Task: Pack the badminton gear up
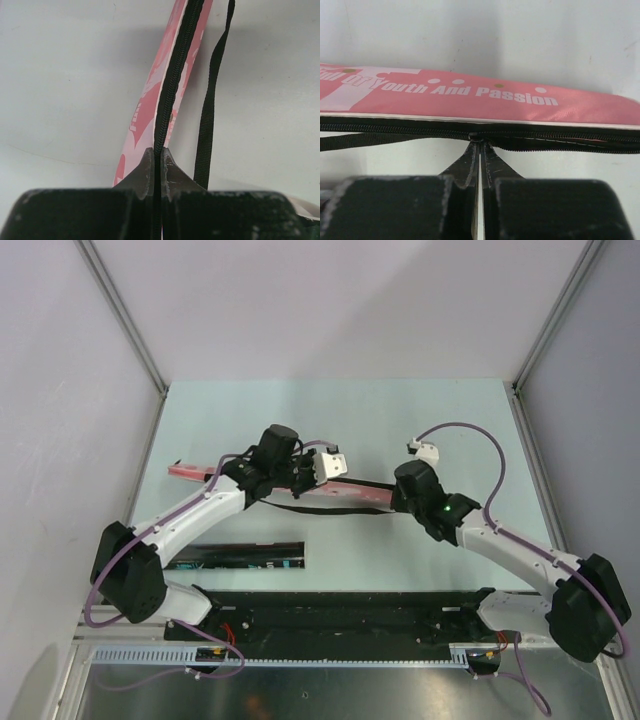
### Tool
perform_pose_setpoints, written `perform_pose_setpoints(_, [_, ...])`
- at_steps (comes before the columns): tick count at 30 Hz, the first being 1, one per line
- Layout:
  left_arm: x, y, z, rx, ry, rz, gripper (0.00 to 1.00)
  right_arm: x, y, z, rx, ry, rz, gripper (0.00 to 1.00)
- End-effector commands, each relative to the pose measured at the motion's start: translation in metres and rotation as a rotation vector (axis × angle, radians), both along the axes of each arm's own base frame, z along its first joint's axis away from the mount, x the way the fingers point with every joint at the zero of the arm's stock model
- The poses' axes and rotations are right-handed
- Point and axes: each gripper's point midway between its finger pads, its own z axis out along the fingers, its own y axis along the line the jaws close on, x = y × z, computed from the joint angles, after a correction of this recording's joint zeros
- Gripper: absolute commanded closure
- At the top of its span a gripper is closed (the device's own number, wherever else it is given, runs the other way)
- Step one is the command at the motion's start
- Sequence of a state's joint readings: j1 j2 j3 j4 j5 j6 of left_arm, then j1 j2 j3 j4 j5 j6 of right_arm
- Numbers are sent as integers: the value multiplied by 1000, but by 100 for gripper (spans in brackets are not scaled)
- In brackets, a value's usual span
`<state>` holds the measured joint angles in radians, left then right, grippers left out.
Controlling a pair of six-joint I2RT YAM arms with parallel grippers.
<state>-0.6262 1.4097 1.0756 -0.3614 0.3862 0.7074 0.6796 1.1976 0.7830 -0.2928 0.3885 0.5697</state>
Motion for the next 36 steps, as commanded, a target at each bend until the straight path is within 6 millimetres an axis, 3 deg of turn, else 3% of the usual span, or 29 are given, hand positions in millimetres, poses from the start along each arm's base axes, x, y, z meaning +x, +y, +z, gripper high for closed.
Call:
perform_pose_setpoints(1, [5,1,25,-35,-85,-4,100,7,-25,26,-28,-81,-52,100])
perform_pose_setpoints(4, [3,2,25,-33,-88,-6,99,7,-47,24,-55,-79,-119,100])
perform_pose_setpoints(11, [20,16,25,-24,-86,66,100,-10,-111,-18,75,67,-299,100])
perform_pose_setpoints(13, [25,20,24,-17,-88,86,100,-11,-137,-22,110,72,-380,100])
perform_pose_setpoints(14, [28,23,24,-14,-89,97,100,-12,-138,-25,148,93,-369,100])
perform_pose_setpoints(15, [29,23,20,-5,-86,98,99,-13,-154,-30,161,102,-422,100])
perform_pose_setpoints(18, [28,21,19,-9,-78,85,100,-12,-167,-37,190,134,-451,100])
perform_pose_setpoints(19, [27,20,19,-14,-76,79,100,-12,-181,-41,198,141,-495,100])
perform_pose_setpoints(24, [27,14,23,-41,-57,68,100,-5,-179,-77,335,250,-496,100])
perform_pose_setpoints(27, [34,3,34,-83,-33,103,100,8,-167,-69,350,201,-432,100])
perform_pose_setpoints(29, [41,-7,32,-102,4,128,100,11,-163,-58,330,157,-400,90])
perform_pose_setpoints(30, [52,-11,41,-119,-12,154,100,13,-164,-46,322,110,-388,87])
perform_pose_setpoints(31, [62,-14,32,-107,0,186,100,15,-167,-39,306,82,-392,83])
perform_pose_setpoints(32, [72,-17,35,-125,-3,233,100,16,-169,-33,300,56,-387,83])
perform_pose_setpoints(33, [87,-19,51,-141,-42,272,100,19,-170,-25,302,30,-384,83])
perform_pose_setpoints(34, [92,-25,51,-146,-46,282,100,23,-172,-17,302,10,-383,83])
perform_pose_setpoints(36, [108,-41,62,-187,-67,287,100,28,-173,-15,304,9,-382,83])
